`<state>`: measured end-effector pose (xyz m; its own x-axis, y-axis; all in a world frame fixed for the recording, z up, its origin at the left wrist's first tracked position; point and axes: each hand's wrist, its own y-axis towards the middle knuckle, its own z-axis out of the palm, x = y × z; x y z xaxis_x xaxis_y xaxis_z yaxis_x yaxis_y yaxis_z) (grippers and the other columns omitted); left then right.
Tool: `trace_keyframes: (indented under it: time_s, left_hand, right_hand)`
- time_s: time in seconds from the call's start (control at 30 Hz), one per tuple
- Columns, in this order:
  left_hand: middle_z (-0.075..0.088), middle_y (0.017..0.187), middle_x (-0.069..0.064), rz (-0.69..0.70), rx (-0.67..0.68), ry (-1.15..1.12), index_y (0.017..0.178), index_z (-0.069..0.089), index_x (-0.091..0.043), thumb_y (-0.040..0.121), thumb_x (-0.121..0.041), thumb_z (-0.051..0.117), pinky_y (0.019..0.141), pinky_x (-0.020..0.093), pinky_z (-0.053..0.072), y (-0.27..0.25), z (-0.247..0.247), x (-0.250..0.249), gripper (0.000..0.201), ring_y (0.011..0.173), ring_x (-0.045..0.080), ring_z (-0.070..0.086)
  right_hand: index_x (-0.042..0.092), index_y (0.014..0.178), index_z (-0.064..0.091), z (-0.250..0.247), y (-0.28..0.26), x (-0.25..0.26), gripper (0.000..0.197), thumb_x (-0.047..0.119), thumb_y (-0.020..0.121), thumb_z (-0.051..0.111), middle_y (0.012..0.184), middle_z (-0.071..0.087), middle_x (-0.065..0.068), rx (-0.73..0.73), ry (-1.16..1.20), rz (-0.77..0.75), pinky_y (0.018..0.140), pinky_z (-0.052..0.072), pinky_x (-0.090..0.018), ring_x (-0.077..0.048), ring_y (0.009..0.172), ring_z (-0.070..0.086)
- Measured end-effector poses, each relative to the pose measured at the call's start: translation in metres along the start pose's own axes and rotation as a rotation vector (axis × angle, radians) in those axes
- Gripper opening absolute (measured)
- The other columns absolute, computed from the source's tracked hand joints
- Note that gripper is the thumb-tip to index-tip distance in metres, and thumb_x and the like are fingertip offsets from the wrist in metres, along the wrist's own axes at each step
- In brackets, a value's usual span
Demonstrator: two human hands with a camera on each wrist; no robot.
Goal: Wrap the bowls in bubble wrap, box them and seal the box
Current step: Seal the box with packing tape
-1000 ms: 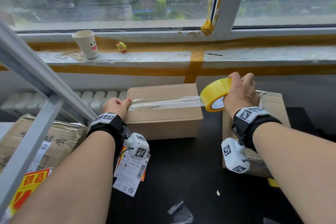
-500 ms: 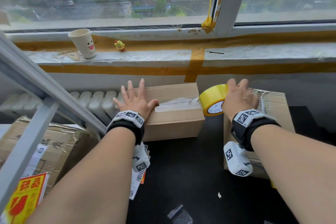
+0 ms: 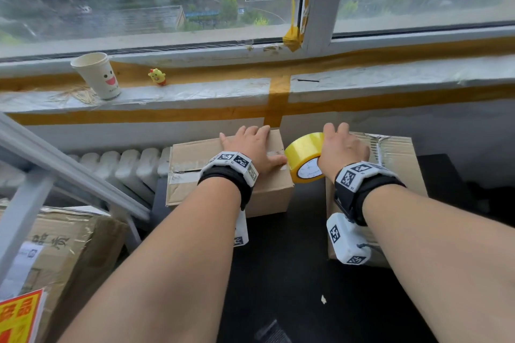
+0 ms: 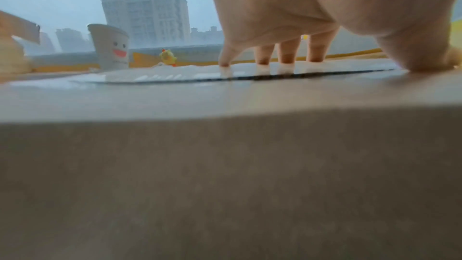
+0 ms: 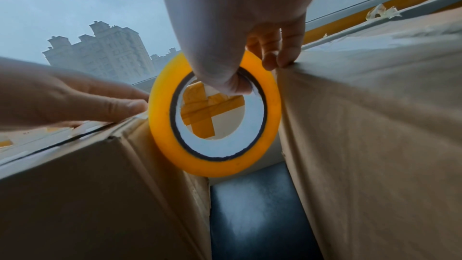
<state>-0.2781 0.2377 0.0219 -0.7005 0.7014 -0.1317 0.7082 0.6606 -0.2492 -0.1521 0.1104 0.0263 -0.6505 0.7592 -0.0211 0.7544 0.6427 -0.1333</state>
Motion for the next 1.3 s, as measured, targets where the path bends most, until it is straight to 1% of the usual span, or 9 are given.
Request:
trace_keyframes:
  time_s: [0.1,0.3,0.57,0.7,0.87,0.93,1.03,1.17,1.3]
  left_hand:
    - [0.024,0.156,-0.004,0.06,0.074,0.001,0.151,0.011,-0.034,0.062,-0.083,0.059,0.11,0.069,0.013,-0.007,-0.01,-0.003,0.113,0.145,0.022,0.02]
    - [-0.007,0.16,0.008,0.096,0.27,0.194,0.147,-0.016,-0.046,0.047,-0.07,0.081,0.109,0.07,0.017,-0.017,-0.014,-0.024,0.141,0.147,0.037,-0.005]
    - [0.034,0.135,0.005,0.093,0.096,0.154,0.136,0.026,-0.039,0.045,-0.06,0.08,0.098,0.059,0.037,-0.015,-0.019,-0.016,0.107,0.127,0.028,0.033]
    - [0.039,0.124,0.001,0.109,-0.023,-0.001,0.127,0.032,-0.033,0.046,-0.058,0.08,0.098,0.053,0.039,-0.019,-0.039,-0.009,0.097,0.119,0.024,0.038]
    - [0.039,0.112,-0.001,0.166,-0.218,-0.241,0.119,0.033,-0.031,0.038,-0.063,0.07,0.091,0.043,0.048,-0.024,-0.058,0.004,0.094,0.108,0.021,0.041]
    - [0.039,0.109,-0.002,0.175,-0.308,-0.367,0.116,0.035,-0.031,0.039,-0.063,0.068,0.092,0.039,0.047,-0.029,-0.058,0.008,0.09,0.103,0.018,0.041]
    - [0.043,0.109,-0.001,0.168,-0.419,-0.521,0.111,0.039,-0.027,0.042,-0.061,0.07,0.09,0.031,0.044,-0.035,-0.054,0.01,0.084,0.101,0.016,0.041]
    - [0.045,0.111,-0.001,0.176,-0.477,-0.574,0.113,0.042,-0.024,0.042,-0.064,0.07,0.088,0.027,0.042,-0.043,-0.039,0.014,0.086,0.101,0.013,0.041]
    - [0.041,0.116,-0.003,0.133,-0.357,-0.628,0.113,0.042,-0.026,0.045,-0.06,0.083,0.089,0.025,0.041,-0.051,-0.044,0.023,0.086,0.105,0.011,0.042]
  right_hand:
    - [0.015,0.123,0.038,-0.002,0.001,0.001,0.037,0.009,0.089,0.05,0.117,0.041,-0.011,0.01,0.002,-0.009,0.065,0.036,-0.036,-0.029,0.099,0.055]
    - [0.015,0.123,0.038,-0.006,0.003,0.001,0.035,0.011,0.089,0.049,0.118,0.046,-0.012,0.004,0.006,-0.03,0.067,0.037,-0.036,-0.03,0.105,0.054]
    - [0.014,0.112,0.04,-0.024,0.004,-0.001,0.027,0.012,0.088,0.051,0.109,0.058,-0.01,-0.079,0.071,-0.09,0.067,0.036,-0.035,-0.03,0.098,0.056]
    - [0.016,0.123,0.043,-0.053,0.006,0.001,0.039,0.007,0.086,0.051,0.11,0.056,-0.011,-0.233,0.186,-0.141,0.071,0.036,-0.034,-0.032,0.099,0.056]
    - [0.021,0.115,0.052,-0.088,0.015,0.006,0.033,0.013,0.085,0.06,0.112,0.056,-0.004,-0.44,0.484,-0.117,0.074,0.037,-0.032,-0.029,0.107,0.051]
    - [0.023,0.113,0.055,-0.084,0.017,0.007,0.031,0.034,0.084,0.063,0.113,0.059,-0.003,-0.378,0.637,-0.018,0.08,0.039,-0.033,-0.03,0.111,0.049]
    - [0.027,0.104,0.062,-0.07,0.017,0.016,0.052,0.067,0.071,0.062,0.117,0.064,-0.002,-0.041,0.884,0.062,0.092,0.045,-0.038,-0.03,0.115,0.053]
    - [0.019,0.14,0.047,-0.068,0.015,0.029,0.076,0.061,0.079,0.066,0.144,0.049,-0.006,0.289,1.078,0.075,0.092,0.035,-0.033,-0.027,0.127,0.048]
    - [0.012,0.141,0.046,-0.072,0.013,0.027,0.078,0.051,0.08,0.072,0.144,0.048,-0.008,0.318,1.041,0.157,0.086,0.034,-0.031,-0.026,0.127,0.048]
